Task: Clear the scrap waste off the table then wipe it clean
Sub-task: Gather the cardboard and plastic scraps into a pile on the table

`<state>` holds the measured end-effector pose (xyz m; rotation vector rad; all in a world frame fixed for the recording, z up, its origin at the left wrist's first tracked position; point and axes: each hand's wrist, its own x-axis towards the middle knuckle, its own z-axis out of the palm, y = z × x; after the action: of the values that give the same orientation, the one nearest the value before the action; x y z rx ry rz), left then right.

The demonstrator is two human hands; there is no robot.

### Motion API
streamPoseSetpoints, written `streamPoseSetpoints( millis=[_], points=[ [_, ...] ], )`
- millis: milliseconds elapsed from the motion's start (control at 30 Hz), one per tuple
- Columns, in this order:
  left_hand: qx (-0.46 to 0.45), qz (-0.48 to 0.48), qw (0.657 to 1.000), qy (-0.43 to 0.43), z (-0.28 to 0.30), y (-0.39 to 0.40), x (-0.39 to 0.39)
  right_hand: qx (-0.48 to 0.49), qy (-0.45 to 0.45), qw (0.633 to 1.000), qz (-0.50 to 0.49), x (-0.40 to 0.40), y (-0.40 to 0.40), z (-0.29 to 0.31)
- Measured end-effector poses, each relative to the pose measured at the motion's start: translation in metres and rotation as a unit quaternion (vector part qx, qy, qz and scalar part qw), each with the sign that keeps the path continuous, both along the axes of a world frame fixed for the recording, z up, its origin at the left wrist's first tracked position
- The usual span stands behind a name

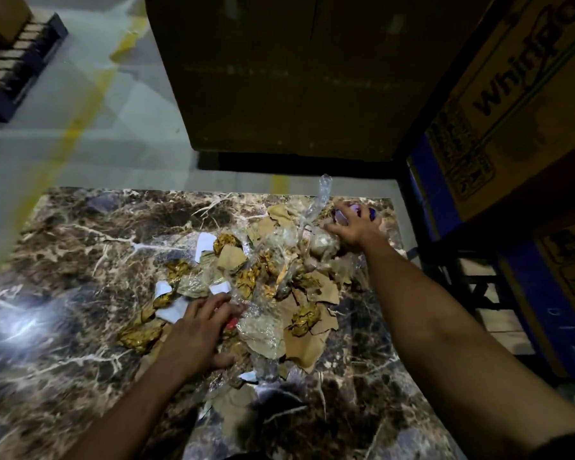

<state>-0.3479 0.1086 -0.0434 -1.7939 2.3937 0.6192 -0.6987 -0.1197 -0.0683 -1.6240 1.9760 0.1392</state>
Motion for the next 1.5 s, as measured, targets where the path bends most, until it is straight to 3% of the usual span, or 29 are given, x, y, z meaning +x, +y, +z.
streamPoseSetpoints(
  millis=[200, 500, 800, 967, 1200, 1500],
  points=[
    [-0.003, 0.000, 1.000, -0.018, 0.000, -0.002, -0.003, 0.037, 0.004, 0.999, 0.013, 0.015, -0.003, -0.008],
    [0.005, 0.004, 1.000, -0.007, 0.001, -0.003, -0.005, -0.017, -0.004, 0.999, 0.046, 0.039, 0.024, -0.015],
    [-0.002, 0.008, 1.000, -0.002, -0.003, 0.002, -0.002, -0.028, -0.165, 0.986, -0.001, 0.068, 0.064, -0.014],
    [-0.005, 0.007, 1.000, 0.002, -0.005, 0.004, -0.001, -0.026, -0.352, 0.926, -0.137, 0.079, 0.088, 0.015],
    [0.001, 0.008, 1.000, 0.003, -0.006, 0.004, -0.001, -0.024, -0.413, 0.898, -0.147, 0.111, 0.117, 0.031],
    [0.003, 0.018, 1.000, 0.004, -0.009, 0.007, -0.003, -0.120, -0.438, 0.882, -0.128, 0.147, 0.154, 0.046]
  ],
)
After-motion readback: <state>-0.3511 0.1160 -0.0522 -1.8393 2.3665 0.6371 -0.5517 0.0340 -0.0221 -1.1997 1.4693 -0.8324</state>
